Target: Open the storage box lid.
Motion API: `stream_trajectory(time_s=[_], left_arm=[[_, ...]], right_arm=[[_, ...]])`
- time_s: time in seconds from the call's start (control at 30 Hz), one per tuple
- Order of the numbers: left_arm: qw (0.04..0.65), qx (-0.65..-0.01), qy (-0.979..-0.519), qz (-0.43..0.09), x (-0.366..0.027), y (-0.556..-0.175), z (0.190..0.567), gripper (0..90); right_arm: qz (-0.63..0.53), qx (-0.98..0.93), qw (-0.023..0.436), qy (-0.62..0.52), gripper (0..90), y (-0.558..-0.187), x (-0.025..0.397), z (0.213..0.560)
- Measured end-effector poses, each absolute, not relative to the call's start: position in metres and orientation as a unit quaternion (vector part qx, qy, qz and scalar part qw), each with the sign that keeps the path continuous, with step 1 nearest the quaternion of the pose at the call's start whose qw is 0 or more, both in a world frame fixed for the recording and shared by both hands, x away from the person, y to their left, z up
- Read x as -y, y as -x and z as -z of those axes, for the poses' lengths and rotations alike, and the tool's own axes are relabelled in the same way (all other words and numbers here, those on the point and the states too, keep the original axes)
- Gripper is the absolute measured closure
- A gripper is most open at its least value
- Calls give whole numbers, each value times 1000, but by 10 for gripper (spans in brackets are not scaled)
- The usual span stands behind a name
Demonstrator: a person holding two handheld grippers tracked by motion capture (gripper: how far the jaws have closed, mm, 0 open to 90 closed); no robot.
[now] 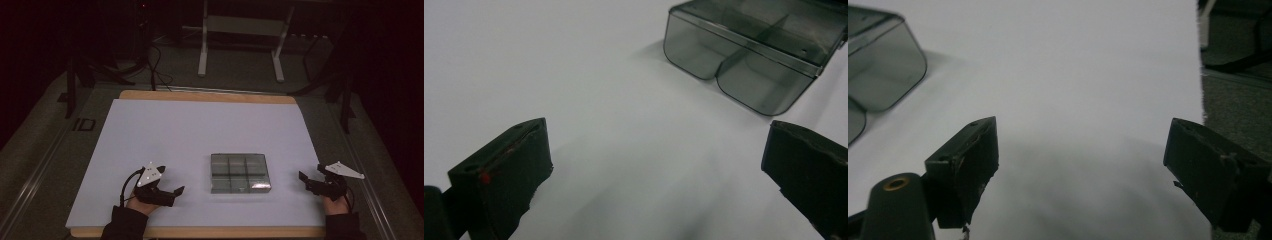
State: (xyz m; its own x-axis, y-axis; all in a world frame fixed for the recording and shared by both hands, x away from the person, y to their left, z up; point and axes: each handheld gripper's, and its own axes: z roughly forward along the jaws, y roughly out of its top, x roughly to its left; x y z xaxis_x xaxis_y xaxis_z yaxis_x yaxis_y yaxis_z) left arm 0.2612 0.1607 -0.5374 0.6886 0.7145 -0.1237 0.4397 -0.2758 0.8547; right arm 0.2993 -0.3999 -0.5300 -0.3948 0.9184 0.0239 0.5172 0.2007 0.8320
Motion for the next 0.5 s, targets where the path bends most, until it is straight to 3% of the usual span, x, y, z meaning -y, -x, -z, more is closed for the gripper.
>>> stream_trajectory(time_s=[0.1, 0.17, 0.27, 0.33, 0.5], left_arm=[[471, -361, -795, -127, -156, -263, 537, 8], [467, -348, -803, -131, -152, -262, 536, 76], [462, -337, -811, -122, -145, -264, 534, 90], [468, -328, -813, -112, -142, -266, 534, 171], [462, -312, -824, -99, -130, -271, 533, 247]], right_arm=[[-395, -750, 234, -476, 143, -300, 398, 531], [-393, -762, 224, -464, 144, -301, 396, 531], [-391, -781, 203, -443, 145, -302, 393, 532], [-394, -790, 188, -431, 146, -302, 390, 532], [-392, -807, 175, -406, 153, -302, 382, 532]])
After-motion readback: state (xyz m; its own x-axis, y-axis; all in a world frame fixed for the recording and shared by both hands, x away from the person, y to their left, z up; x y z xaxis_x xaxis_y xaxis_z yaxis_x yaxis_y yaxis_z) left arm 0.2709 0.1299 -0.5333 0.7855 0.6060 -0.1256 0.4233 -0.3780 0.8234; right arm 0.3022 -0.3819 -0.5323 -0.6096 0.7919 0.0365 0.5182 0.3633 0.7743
